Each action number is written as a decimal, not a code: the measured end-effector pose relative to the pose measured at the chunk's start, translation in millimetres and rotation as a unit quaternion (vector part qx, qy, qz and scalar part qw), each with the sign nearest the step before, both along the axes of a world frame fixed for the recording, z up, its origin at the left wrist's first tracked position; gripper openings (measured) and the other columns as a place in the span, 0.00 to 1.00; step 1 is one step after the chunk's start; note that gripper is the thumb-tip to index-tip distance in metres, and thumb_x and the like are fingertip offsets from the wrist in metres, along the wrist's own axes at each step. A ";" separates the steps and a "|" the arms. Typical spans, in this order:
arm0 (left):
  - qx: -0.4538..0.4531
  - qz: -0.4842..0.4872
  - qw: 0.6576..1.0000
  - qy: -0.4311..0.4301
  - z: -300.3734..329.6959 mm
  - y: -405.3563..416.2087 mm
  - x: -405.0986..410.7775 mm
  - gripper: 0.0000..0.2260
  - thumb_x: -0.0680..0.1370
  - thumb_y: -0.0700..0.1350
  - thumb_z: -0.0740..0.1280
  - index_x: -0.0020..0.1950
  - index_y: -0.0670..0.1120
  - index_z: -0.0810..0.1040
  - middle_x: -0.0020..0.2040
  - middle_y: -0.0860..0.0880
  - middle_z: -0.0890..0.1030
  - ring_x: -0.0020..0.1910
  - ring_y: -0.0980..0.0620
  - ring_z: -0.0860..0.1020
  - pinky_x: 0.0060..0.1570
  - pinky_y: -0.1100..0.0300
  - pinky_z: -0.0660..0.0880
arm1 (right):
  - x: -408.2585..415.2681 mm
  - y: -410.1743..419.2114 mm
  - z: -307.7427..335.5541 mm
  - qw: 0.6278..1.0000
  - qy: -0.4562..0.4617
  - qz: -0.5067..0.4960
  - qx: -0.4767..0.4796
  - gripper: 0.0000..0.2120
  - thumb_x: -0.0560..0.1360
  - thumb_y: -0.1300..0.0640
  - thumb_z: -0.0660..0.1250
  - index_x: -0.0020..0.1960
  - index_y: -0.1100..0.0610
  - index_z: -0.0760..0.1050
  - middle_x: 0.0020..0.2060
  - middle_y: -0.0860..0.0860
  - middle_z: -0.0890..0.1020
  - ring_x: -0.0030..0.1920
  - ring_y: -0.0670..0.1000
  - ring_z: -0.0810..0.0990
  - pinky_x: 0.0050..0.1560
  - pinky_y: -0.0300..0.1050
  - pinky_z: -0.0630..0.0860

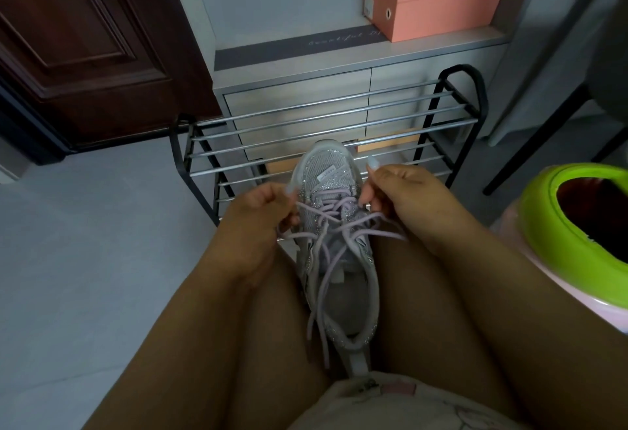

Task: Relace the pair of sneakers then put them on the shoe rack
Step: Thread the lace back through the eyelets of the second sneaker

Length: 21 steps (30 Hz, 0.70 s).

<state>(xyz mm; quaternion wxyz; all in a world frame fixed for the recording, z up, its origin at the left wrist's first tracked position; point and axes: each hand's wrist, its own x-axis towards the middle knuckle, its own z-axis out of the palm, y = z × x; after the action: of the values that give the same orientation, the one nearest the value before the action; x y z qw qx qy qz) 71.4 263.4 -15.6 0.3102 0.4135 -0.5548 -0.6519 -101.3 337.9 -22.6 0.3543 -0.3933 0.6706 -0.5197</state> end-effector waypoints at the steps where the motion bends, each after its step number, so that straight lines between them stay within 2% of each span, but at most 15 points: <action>1: -0.042 -0.020 0.998 -0.050 0.2 -0.1 -0.1 0.10 0.80 0.41 0.61 0.40 0.44 0.77 0.31 0.49 0.76 0.30 0.57 0.73 0.37 0.63 0.71 | 0.5 -0.2 -0.1 1.000 0.002 0.000 0.000 0.22 0.79 0.49 0.58 0.35 0.62 0.77 0.27 0.54 0.74 0.23 0.44 0.69 0.27 0.31 0.67; 3: -0.155 -0.078 0.971 -0.161 5.1 3.2 -3.5 0.11 0.80 0.46 0.61 0.42 0.45 0.78 0.35 0.47 0.78 0.31 0.58 0.75 0.34 0.67 0.73 | 0.9 -0.8 -0.6 1.000 0.006 0.002 0.003 0.22 0.79 0.48 0.58 0.35 0.62 0.77 0.27 0.54 0.74 0.23 0.43 0.68 0.27 0.31 0.66; 5: -0.266 -0.120 0.922 -0.254 9.8 7.6 -8.1 0.11 0.78 0.54 0.62 0.40 0.50 0.77 0.36 0.50 0.79 0.34 0.57 0.76 0.36 0.61 0.73 | 1.6 -1.6 -0.7 1.000 0.011 0.004 0.006 0.22 0.79 0.49 0.58 0.36 0.62 0.78 0.27 0.54 0.74 0.23 0.44 0.68 0.27 0.31 0.66; 7: -0.336 -0.141 0.872 -0.326 9.8 11.6 -11.8 0.12 0.75 0.59 0.64 0.37 0.52 0.73 0.35 0.54 0.76 0.34 0.57 0.74 0.36 0.59 0.71 | 1.8 -1.5 -0.2 1.000 0.019 0.006 0.009 0.22 0.79 0.49 0.58 0.36 0.63 0.78 0.27 0.53 0.74 0.24 0.44 0.68 0.27 0.31 0.66; 11: -0.326 -0.175 0.869 -0.329 7.7 6.1 -12.4 0.12 0.76 0.52 0.65 0.37 0.48 0.73 0.33 0.52 0.74 0.33 0.53 0.72 0.37 0.56 0.71 | 1.0 -0.2 0.4 1.000 0.013 0.004 0.008 0.21 0.80 0.51 0.58 0.38 0.65 0.78 0.27 0.54 0.74 0.25 0.46 0.68 0.26 0.31 0.66; 13: -0.284 -0.183 0.892 -0.301 11.2 5.9 -10.2 0.12 0.79 0.49 0.62 0.36 0.47 0.73 0.33 0.50 0.75 0.32 0.55 0.73 0.35 0.59 0.70 | 1.0 -0.1 0.3 1.000 0.007 0.001 0.005 0.21 0.79 0.50 0.58 0.37 0.64 0.78 0.27 0.55 0.74 0.26 0.47 0.68 0.26 0.31 0.66; 14: -0.238 -0.169 0.920 -0.263 12.4 6.0 -8.2 0.13 0.80 0.47 0.61 0.36 0.47 0.73 0.33 0.50 0.75 0.30 0.57 0.74 0.33 0.63 0.71 | 1.3 -0.3 0.4 1.000 0.005 0.000 0.006 0.21 0.79 0.51 0.58 0.36 0.63 0.78 0.27 0.54 0.74 0.26 0.47 0.68 0.27 0.31 0.66; 16: -0.085 -0.108 0.983 -0.119 10.4 3.4 -3.7 0.13 0.80 0.47 0.60 0.37 0.44 0.74 0.32 0.50 0.76 0.29 0.58 0.74 0.32 0.68 0.71 | 1.6 0.0 1.3 1.000 0.005 -0.002 0.007 0.21 0.79 0.51 0.58 0.35 0.62 0.77 0.27 0.54 0.74 0.26 0.47 0.69 0.27 0.32 0.67; 17: 0.011 -0.070 0.997 -0.011 9.4 -0.1 -0.8 0.13 0.78 0.47 0.61 0.38 0.42 0.74 0.32 0.48 0.76 0.31 0.55 0.74 0.35 0.65 0.72 | 1.3 0.4 1.8 1.000 0.007 -0.002 0.008 0.21 0.80 0.51 0.58 0.35 0.62 0.77 0.27 0.54 0.74 0.26 0.47 0.69 0.27 0.32 0.67; 18: 0.084 -0.035 0.993 0.078 8.0 -4.1 2.3 0.12 0.76 0.48 0.62 0.38 0.41 0.75 0.33 0.46 0.77 0.33 0.52 0.75 0.37 0.62 0.74 | 1.2 0.7 1.8 1.000 0.009 -0.001 0.008 0.21 0.80 0.50 0.58 0.35 0.62 0.77 0.27 0.54 0.74 0.26 0.47 0.69 0.28 0.32 0.67; 19: 0.112 -0.011 0.986 0.121 5.6 -8.3 5.6 0.12 0.75 0.47 0.63 0.37 0.40 0.76 0.33 0.45 0.77 0.34 0.51 0.75 0.39 0.60 0.75 | 1.3 1.3 2.2 1.000 0.009 -0.001 0.007 0.21 0.80 0.50 0.58 0.36 0.62 0.78 0.27 0.54 0.74 0.26 0.47 0.69 0.28 0.32 0.67; 20: 0.100 -0.002 0.988 0.116 4.1 -10.5 7.6 0.12 0.76 0.46 0.63 0.36 0.41 0.77 0.34 0.45 0.78 0.34 0.50 0.75 0.41 0.58 0.75 | 1.5 1.5 2.2 1.000 0.007 -0.001 0.005 0.22 0.79 0.50 0.58 0.36 0.63 0.78 0.26 0.54 0.74 0.26 0.47 0.69 0.28 0.32 0.67; 21: 0.050 -0.006 0.997 0.065 3.2 -11.3 7.3 0.12 0.77 0.43 0.63 0.34 0.43 0.79 0.33 0.46 0.78 0.34 0.51 0.75 0.42 0.57 0.73 | 1.7 1.5 1.9 1.000 0.005 -0.001 0.004 0.22 0.79 0.49 0.58 0.36 0.63 0.78 0.26 0.53 0.74 0.26 0.47 0.69 0.28 0.32 0.67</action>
<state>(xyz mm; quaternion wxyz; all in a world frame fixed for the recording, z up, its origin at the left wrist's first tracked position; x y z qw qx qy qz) 78.6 252.2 -12.4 0.3209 0.3820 -0.5023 -0.7063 -99.6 339.3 -20.7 0.3521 -0.3940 0.6745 -0.5156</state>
